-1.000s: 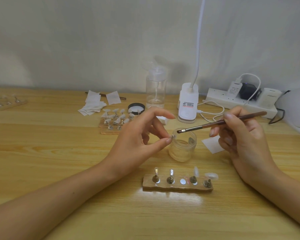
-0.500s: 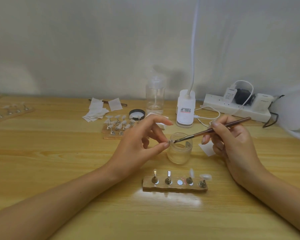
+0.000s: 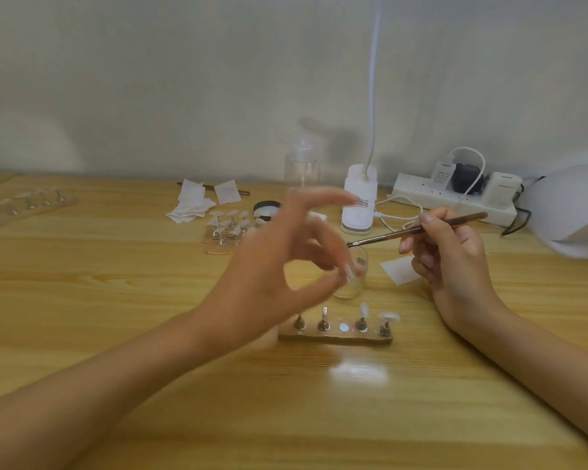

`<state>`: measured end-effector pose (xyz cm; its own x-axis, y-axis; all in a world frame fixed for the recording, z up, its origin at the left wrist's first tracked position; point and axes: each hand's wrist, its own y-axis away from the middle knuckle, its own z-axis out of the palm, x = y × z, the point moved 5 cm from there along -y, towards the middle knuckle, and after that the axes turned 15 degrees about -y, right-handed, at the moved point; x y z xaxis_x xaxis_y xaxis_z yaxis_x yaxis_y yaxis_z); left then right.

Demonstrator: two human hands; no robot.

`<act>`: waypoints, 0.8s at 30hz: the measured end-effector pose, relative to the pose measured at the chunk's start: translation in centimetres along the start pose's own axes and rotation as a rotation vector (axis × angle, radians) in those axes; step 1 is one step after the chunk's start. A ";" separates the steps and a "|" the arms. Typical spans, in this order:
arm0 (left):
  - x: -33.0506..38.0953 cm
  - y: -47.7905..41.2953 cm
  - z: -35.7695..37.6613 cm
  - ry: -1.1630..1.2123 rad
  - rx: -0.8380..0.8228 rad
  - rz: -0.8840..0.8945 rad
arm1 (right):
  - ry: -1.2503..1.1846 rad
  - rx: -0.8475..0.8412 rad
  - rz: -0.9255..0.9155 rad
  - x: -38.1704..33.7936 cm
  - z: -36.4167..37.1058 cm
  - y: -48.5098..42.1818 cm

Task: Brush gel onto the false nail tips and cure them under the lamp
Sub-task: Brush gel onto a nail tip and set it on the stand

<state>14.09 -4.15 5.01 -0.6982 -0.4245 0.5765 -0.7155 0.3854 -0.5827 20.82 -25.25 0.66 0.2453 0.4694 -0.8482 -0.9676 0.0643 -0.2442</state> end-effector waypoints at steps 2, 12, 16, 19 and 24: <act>0.8 0.9 1.3 -0.122 -0.061 0.049 | -0.011 0.002 0.002 0.0 -0.1 0.0; -1.3 2.4 3.3 -0.258 -0.156 -0.170 | -0.054 0.028 0.015 0.2 -0.4 -0.2; -1.5 2.4 3.5 -0.245 -0.185 -0.229 | -0.063 0.027 0.016 0.2 -0.6 -0.3; -1.3 2.4 3.5 -0.342 -0.210 -0.230 | -0.077 0.048 0.020 0.4 -0.8 -0.4; -0.6 1.9 4.0 -0.507 -0.212 -0.169 | -0.091 0.072 0.030 0.6 -1.1 -0.6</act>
<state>13.28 -6.41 1.27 -0.5113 -0.8144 0.2745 -0.8422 0.4113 -0.3486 21.64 -25.96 -0.15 0.2124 0.5502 -0.8075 -0.9771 0.1104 -0.1818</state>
